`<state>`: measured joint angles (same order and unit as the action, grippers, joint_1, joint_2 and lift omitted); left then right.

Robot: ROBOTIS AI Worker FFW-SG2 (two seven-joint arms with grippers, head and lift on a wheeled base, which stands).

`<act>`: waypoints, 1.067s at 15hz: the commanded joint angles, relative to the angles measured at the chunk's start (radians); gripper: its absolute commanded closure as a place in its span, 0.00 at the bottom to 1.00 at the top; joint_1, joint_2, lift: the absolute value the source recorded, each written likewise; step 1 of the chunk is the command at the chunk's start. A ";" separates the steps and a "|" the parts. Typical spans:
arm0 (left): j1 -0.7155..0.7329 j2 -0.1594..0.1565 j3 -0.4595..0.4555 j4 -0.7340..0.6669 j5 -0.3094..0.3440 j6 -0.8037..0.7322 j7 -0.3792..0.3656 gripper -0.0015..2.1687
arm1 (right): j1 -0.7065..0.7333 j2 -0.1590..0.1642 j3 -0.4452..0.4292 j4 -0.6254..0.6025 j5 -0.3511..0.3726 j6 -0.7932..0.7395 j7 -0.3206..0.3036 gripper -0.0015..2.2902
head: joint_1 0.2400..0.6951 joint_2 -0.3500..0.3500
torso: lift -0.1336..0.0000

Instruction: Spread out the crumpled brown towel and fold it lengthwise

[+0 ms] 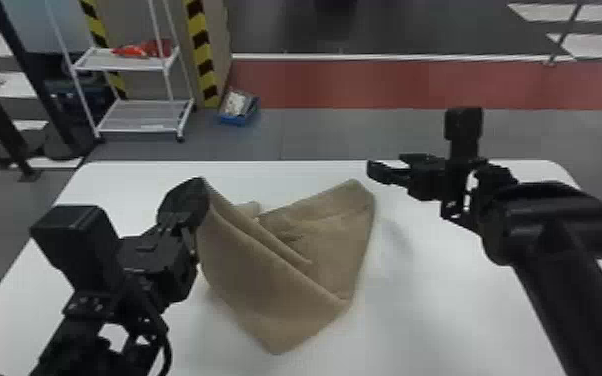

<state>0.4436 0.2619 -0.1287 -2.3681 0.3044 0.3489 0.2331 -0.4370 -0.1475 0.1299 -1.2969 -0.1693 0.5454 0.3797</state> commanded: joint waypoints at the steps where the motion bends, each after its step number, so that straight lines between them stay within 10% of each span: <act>1: 0.000 0.000 -0.005 0.009 -0.002 -0.003 -0.001 0.80 | -0.034 0.019 0.066 0.064 0.025 -0.018 -0.019 0.13 | 0.96 0.54 | 0.07; 5: -0.002 0.000 -0.012 0.020 -0.008 -0.003 -0.009 0.80 | -0.043 0.092 0.112 0.126 0.162 -0.071 -0.068 0.13 | 0.99 0.59 | 0.07; 16: -0.019 0.003 -0.028 0.058 -0.027 -0.003 -0.024 0.80 | -0.161 0.141 0.151 0.373 0.185 -0.117 -0.248 0.15 | 1.00 0.59 | 0.07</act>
<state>0.4272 0.2627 -0.1542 -2.3134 0.2809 0.3460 0.2086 -0.5848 -0.0093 0.2790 -0.9434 0.0193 0.4239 0.1321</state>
